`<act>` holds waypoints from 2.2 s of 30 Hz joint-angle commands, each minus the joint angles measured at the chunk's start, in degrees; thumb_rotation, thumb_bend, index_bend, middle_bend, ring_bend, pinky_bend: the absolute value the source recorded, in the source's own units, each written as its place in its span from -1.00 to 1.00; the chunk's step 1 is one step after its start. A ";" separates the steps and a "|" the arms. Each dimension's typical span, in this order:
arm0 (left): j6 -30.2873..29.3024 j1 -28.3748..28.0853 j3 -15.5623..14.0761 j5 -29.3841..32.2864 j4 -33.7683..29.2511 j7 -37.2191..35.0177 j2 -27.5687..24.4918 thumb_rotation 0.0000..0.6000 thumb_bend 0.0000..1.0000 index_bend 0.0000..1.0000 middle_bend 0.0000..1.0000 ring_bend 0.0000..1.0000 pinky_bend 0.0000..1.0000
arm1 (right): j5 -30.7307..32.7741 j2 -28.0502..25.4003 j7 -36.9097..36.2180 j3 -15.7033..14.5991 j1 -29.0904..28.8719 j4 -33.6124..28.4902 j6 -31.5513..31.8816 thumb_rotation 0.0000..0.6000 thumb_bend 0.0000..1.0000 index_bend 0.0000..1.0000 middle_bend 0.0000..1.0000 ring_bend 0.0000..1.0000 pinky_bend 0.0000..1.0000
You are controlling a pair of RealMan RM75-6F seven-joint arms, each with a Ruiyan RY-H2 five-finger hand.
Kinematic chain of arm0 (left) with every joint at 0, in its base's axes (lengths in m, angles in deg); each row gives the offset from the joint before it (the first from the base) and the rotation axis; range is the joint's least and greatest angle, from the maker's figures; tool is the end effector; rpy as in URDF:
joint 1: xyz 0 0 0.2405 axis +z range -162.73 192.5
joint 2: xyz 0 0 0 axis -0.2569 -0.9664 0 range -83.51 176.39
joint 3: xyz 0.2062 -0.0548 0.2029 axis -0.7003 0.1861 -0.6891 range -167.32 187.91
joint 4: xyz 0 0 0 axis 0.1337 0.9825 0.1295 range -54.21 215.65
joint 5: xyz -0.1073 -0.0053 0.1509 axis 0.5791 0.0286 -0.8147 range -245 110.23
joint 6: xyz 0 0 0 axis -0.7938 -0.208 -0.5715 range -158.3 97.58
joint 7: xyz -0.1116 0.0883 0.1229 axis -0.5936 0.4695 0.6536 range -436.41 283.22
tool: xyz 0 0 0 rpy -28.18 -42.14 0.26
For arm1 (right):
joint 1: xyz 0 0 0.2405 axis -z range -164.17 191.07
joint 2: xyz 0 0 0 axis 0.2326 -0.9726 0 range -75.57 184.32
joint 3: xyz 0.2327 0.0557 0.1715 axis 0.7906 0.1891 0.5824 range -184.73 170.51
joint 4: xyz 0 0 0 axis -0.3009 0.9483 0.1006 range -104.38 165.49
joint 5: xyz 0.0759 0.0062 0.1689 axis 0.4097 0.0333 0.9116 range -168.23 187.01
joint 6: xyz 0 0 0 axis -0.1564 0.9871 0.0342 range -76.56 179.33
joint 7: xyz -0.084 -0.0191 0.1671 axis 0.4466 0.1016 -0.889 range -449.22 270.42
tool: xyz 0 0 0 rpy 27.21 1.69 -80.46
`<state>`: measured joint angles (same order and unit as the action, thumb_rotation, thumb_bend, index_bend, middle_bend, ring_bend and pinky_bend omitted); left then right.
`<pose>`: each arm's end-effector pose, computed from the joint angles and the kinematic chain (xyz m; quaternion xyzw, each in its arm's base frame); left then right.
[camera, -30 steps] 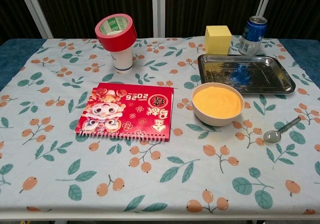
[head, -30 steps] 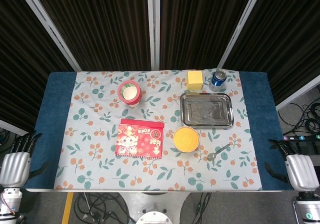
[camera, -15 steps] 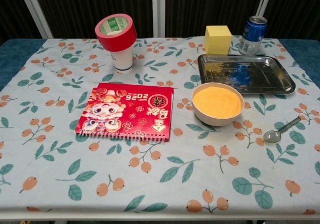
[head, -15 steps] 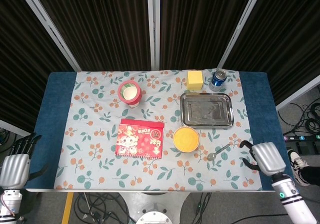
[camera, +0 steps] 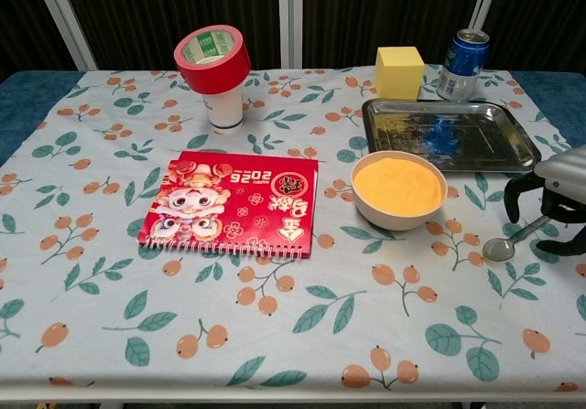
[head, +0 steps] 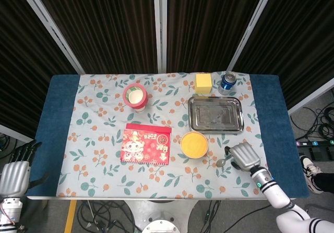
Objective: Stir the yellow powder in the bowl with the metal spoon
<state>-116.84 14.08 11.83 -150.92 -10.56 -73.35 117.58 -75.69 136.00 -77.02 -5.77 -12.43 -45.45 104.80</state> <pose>-0.3538 0.1967 0.1592 -0.5594 -0.4322 -0.3725 0.6013 -0.3057 -0.3227 0.0168 0.8009 -0.3342 0.2411 0.4344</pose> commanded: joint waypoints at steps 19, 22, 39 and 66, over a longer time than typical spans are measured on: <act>0.46 -0.04 -0.14 -0.02 0.76 -1.47 0.05 1.00 -0.56 -0.63 -0.64 -0.76 -0.75 | 2.11 2.65 1.78 -0.92 -3.03 2.80 -2.76 1.00 -0.32 0.10 0.91 0.86 1.00; 0.40 0.05 -0.19 0.00 0.73 -1.64 0.00 1.00 -0.56 -0.63 -0.64 -0.76 -0.75 | 2.60 2.70 2.43 -1.10 -3.31 2.63 -3.27 1.00 -0.27 0.11 0.91 0.86 1.00; -0.82 0.77 -0.33 -0.53 1.17 -2.54 0.01 1.00 -0.56 -0.63 -0.64 -0.76 -0.75 | 4.67 -3.79 1.99 4.11 -7.59 -8.22 -2.26 1.00 -0.20 0.17 0.91 0.86 1.00; -0.28 1.05 -0.14 0.02 3.84 -5.24 1.11 1.00 -0.56 -0.63 -0.64 -0.76 -0.75 | 17.22 3.68 14.46 7.03 -15.97 -7.46 -5.40 1.00 -0.70 -0.24 0.91 0.86 1.00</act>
<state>-117.11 15.13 11.69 -150.90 -6.72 -78.59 118.69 -58.54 139.74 -62.62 1.33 -28.33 -52.97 99.46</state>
